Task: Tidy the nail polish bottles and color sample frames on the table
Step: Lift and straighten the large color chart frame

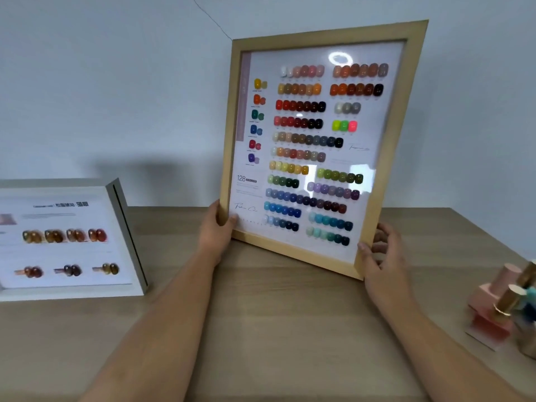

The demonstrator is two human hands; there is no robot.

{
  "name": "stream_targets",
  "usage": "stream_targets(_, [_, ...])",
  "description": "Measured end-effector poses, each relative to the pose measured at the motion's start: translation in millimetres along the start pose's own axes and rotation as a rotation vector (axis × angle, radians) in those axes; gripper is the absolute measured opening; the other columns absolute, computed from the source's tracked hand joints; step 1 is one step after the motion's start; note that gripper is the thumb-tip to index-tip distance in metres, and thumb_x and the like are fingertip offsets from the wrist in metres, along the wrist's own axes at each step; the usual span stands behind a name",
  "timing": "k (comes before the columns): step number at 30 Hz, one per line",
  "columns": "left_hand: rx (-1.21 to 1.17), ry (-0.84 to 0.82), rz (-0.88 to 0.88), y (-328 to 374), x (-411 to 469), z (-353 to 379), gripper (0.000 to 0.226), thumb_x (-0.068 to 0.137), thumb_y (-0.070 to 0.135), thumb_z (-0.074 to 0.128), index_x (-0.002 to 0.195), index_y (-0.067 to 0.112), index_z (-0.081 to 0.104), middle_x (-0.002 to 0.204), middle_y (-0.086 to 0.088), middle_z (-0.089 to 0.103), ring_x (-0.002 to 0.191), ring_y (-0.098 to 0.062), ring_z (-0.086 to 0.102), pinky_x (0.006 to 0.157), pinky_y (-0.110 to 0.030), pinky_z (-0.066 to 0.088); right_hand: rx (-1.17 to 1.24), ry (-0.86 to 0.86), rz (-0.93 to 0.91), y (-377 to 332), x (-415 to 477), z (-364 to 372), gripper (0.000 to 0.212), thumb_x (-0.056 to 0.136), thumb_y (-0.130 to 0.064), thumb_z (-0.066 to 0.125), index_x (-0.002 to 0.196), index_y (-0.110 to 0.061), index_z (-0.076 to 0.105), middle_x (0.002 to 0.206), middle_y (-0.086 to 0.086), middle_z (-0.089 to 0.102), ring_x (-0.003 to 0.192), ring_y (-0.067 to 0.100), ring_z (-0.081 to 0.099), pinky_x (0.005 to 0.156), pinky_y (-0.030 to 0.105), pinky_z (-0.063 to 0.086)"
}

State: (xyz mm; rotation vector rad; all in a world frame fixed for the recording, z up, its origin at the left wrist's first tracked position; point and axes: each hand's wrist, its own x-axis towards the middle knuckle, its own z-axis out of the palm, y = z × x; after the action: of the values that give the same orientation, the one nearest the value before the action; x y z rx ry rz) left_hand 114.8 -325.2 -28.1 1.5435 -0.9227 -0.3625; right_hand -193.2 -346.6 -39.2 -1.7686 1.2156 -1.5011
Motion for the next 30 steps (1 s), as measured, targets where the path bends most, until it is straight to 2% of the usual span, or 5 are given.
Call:
stream_targets(5, [-0.048, 0.035, 0.015, -1.9, 2.2, 5.6, 0.046, 0.09, 0.015, 0.055, 0.134, 0.019, 0.042, 0.133, -0.004, 0.051, 0.112, -0.011, 0.045, 0.09, -0.026, 0.038, -0.014, 0.021, 0.005, 4.5, 8.5, -1.9, 0.044, 0.087, -0.019, 0.058, 0.127, -0.029, 0.04, 0.097, -0.011, 0.054, 0.081, 0.006, 0.055, 0.061, 0.018, 0.042])
stream_targets(10, [-0.028, 0.062, 0.012, -2.6, -1.4, 5.4, 0.045, 0.091, 0.014, 0.054, 0.134, 0.018, 0.041, 0.131, -0.008, 0.052, 0.115, -0.022, 0.05, 0.091, -0.033, 0.043, -0.067, 0.016, 0.023, 4.0, 12.8, -3.6, 0.049, 0.087, -0.019, 0.058, 0.13, -0.027, 0.037, 0.102, -0.004, 0.054, 0.085, 0.012, 0.055, 0.066, 0.026, 0.045])
stream_targets(16, [-0.053, 0.123, 0.043, 0.0, -13.7, 3.2, 0.044, 0.088, 0.009, 0.057, 0.129, 0.018, 0.045, 0.122, -0.006, 0.057, 0.104, -0.019, 0.055, 0.09, -0.036, 0.046, -0.132, 0.044, 0.018, 4.6, 27.2, 2.3, 0.049, 0.089, -0.017, 0.055, 0.133, -0.022, 0.035, 0.118, 0.0, 0.052, 0.091, 0.015, 0.053, 0.079, 0.035, 0.048])
stream_targets(21, [-0.069, 0.163, 0.036, 0.3, -18.5, 2.5, 0.045, 0.087, 0.007, 0.057, 0.128, 0.019, 0.045, 0.118, -0.006, 0.058, 0.101, -0.019, 0.056, 0.093, -0.039, 0.047, -0.149, 0.027, 0.049, 9.8, 44.5, 11.9, 0.053, 0.091, -0.02, 0.052, 0.139, -0.021, 0.029, 0.13, 0.009, 0.05, 0.108, 0.023, 0.052, 0.094, 0.045, 0.046])
stream_targets(30, [-0.04, 0.23, 0.021, -5.9, -5.7, 9.8, 0.046, 0.085, 0.006, 0.059, 0.128, 0.018, 0.046, 0.121, -0.01, 0.058, 0.105, -0.026, 0.056, 0.095, -0.044, 0.046, -0.163, -0.025, 0.036, 23.6, 79.3, 35.0, 0.053, 0.093, -0.019, 0.049, 0.141, -0.019, 0.028, 0.138, 0.012, 0.044, 0.12, 0.028, 0.045, 0.099, 0.041, 0.038])
